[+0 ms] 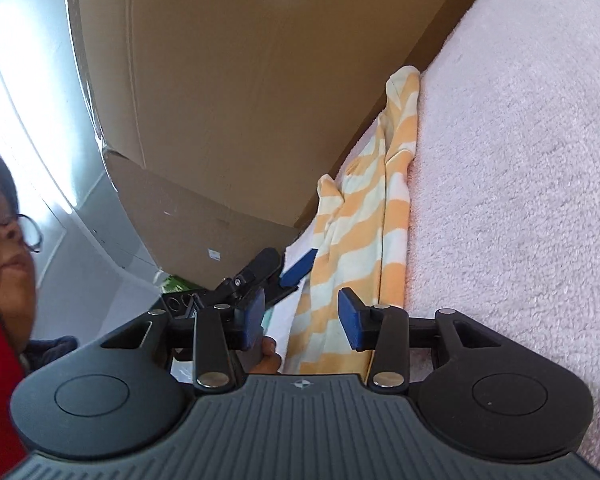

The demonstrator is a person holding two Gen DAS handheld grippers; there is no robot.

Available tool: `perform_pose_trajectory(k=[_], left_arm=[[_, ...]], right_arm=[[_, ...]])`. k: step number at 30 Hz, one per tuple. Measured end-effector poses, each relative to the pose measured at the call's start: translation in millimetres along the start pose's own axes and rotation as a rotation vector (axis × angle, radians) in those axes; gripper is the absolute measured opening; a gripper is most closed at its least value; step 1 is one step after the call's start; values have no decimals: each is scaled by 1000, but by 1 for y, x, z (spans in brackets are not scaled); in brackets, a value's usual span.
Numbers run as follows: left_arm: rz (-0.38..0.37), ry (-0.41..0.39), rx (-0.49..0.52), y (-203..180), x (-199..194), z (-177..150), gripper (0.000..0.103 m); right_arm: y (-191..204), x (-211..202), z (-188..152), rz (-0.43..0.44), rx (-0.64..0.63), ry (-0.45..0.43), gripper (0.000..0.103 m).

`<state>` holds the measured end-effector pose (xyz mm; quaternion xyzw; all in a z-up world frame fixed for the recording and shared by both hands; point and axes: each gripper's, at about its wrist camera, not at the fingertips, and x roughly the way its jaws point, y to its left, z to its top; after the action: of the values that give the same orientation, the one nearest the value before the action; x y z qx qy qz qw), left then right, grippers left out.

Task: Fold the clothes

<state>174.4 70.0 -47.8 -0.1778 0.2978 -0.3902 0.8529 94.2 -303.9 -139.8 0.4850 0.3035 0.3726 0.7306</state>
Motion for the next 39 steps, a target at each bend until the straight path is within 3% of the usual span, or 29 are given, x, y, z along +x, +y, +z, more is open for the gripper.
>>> perform_pose_trajectory(k=[4, 8, 11, 13, 16, 17, 18, 19, 20, 21, 24, 27, 29, 31, 33, 34, 36, 39], left_arm=[[-45, -5, -64, 9, 0, 1, 102], [-35, 0, -32, 3, -2, 0, 99], [23, -21, 82, -14, -7, -2, 87], [77, -60, 190, -30, -12, -5, 68], [107, -181, 374, -60, -29, -12, 64], [95, -226, 383, -65, -36, -13, 64], [81, -271, 389, -69, -44, -14, 63], [116, -280, 326, -73, -52, -12, 45], [163, -266, 250, -78, -63, -11, 37], [187, -265, 205, -85, -79, -15, 36], [218, -366, 215, -111, -138, -49, 40], [220, -342, 183, -122, -162, -84, 44], [219, -277, 140, -128, -163, -107, 44], [217, -217, 166, -141, -155, -131, 42], [222, -160, 241, -153, -144, -154, 42], [260, -125, 279, -156, -138, -163, 42], [335, -63, 336, -158, -130, -182, 39], [310, -91, 332, -162, -144, -194, 38]], right_arm=[[-3, 2, 3, 20, 28, 13, 39], [-2, 1, 3, 20, 27, 7, 39], [0, 2, 2, 5, 9, 6, 39], [5, 2, 1, -17, -20, 10, 39], [15, 3, -3, -67, -83, 8, 40], [25, 0, -7, -104, -144, -30, 42], [35, -4, -12, -142, -206, -68, 42], [45, -7, -17, -179, -268, -107, 36], [56, -11, -23, -215, -326, -143, 31], [71, -20, -37, -245, -365, -170, 24], [115, -45, -80, -327, -481, -247, 24], [129, -64, -120, -281, -569, -190, 32], [121, -57, -136, -323, -551, -138, 33], [110, -52, -152, -363, -539, -108, 33], [93, -53, -162, -381, -507, -98, 33], [86, -57, -167, -379, -492, -115, 24], [76, -67, -171, -364, -439, -148, 20], [80, -82, -176, -343, -380, -165, 26]])
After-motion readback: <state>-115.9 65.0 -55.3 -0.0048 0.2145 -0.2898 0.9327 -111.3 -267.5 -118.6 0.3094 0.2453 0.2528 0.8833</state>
